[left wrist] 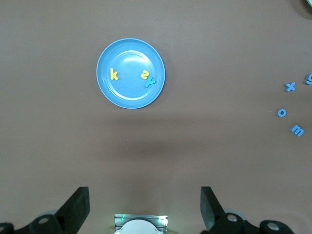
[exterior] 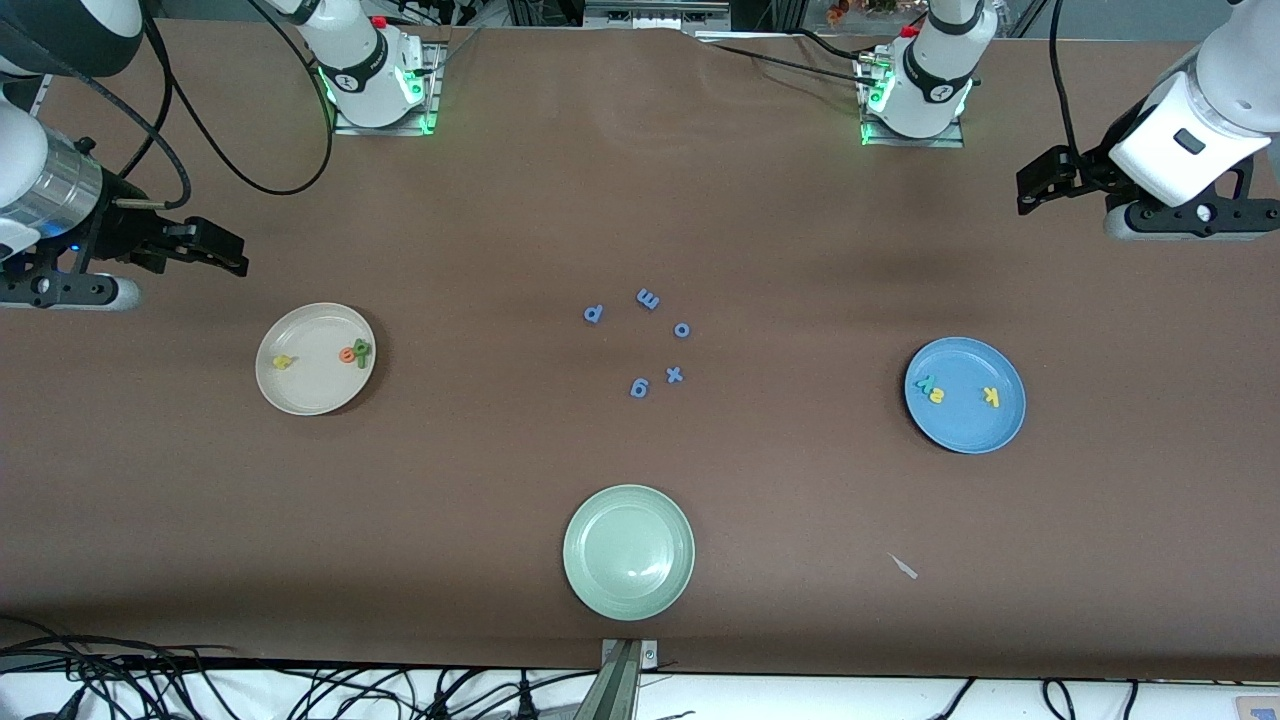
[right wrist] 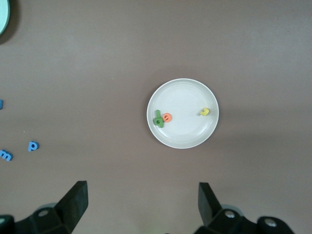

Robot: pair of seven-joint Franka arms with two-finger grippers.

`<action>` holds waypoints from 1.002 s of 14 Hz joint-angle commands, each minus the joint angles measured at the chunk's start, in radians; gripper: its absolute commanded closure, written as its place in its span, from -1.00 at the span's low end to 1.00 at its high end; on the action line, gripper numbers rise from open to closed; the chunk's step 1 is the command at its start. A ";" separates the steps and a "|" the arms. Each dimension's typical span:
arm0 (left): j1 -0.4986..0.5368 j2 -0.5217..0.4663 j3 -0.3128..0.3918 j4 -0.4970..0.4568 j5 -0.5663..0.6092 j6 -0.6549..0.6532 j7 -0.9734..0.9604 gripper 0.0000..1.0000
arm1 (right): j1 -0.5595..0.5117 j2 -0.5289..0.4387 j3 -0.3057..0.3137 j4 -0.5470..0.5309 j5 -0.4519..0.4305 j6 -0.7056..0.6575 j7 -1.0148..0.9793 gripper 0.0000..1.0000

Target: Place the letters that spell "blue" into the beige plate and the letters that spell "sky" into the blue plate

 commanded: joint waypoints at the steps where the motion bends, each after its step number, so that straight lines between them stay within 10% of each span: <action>1: 0.006 0.012 -0.006 0.031 -0.022 -0.021 -0.009 -1.00 | -0.036 -0.013 0.020 -0.009 -0.023 0.000 0.004 -1.00; 14: 0.027 0.001 -0.001 0.002 -0.044 -0.012 -0.007 -1.00 | -0.079 0.001 0.017 -0.014 -0.058 0.037 -0.031 -1.00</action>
